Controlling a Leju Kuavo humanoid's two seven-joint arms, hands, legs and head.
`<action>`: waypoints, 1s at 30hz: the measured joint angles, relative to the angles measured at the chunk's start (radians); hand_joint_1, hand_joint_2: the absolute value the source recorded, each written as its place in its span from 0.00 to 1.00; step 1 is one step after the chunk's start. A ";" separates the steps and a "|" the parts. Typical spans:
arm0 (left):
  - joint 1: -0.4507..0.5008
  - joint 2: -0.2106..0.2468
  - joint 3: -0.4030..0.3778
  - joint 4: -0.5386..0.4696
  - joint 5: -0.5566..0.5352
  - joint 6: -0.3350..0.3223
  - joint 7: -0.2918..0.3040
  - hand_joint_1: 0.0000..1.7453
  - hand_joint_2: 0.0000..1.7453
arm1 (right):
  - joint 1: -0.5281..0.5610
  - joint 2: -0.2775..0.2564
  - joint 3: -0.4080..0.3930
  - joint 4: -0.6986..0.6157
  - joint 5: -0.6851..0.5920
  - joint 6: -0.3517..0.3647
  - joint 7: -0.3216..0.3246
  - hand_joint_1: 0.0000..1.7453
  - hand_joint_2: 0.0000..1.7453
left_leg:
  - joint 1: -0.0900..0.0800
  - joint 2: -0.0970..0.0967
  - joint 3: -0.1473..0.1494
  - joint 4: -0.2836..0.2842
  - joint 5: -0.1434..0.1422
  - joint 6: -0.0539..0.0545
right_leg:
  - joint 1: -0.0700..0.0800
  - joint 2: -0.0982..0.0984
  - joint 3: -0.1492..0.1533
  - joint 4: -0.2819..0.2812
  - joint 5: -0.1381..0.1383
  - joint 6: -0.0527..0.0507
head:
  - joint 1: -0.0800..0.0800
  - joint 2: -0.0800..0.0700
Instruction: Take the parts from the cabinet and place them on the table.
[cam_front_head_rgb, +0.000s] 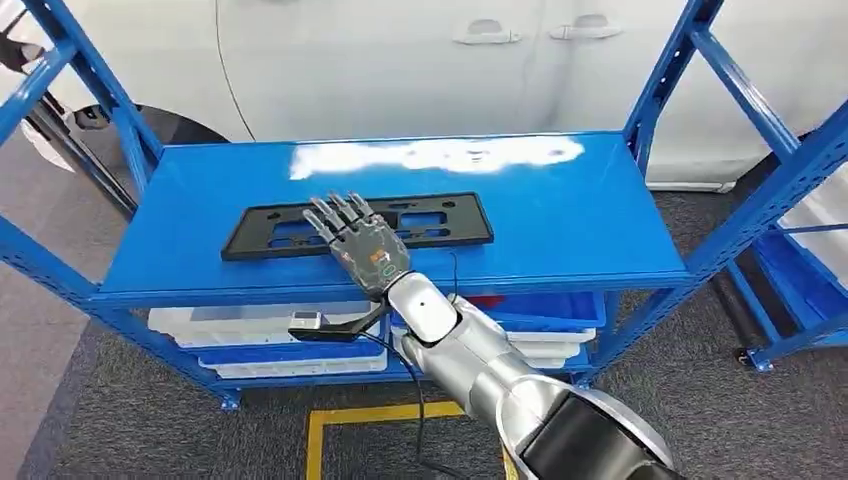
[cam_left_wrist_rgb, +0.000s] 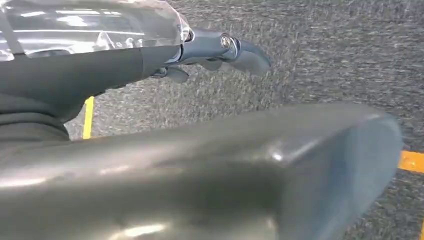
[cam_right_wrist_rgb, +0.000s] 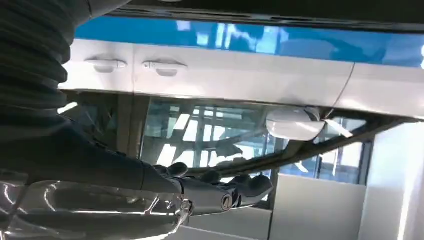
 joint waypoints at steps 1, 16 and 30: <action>0.002 0.000 0.000 0.000 -0.001 0.000 0.000 0.00 0.00 | 0.000 0.000 0.000 0.002 0.005 0.008 0.002 0.00 1.00 | -0.002 0.000 0.000 0.001 0.000 0.005 | -0.002 0.000 0.001 -0.002 0.001 0.005 | 0.000 0.000; 0.001 0.000 0.014 0.000 -0.006 -0.010 0.000 0.00 0.00 | 0.001 -0.029 0.007 0.034 0.060 0.082 0.050 0.00 1.00 | 0.002 0.000 -0.001 -0.005 0.000 0.003 | 0.006 -0.001 -0.005 0.002 -0.005 -0.004 | 0.000 0.000; 0.000 0.003 0.022 0.000 -0.008 -0.015 -0.001 0.00 0.00 | 0.006 -0.032 0.010 0.045 0.065 0.085 0.049 0.00 1.00 | -0.009 0.004 -0.023 -0.002 0.026 0.012 | 0.003 0.000 0.058 -0.014 -0.050 -0.009 | 0.000 0.000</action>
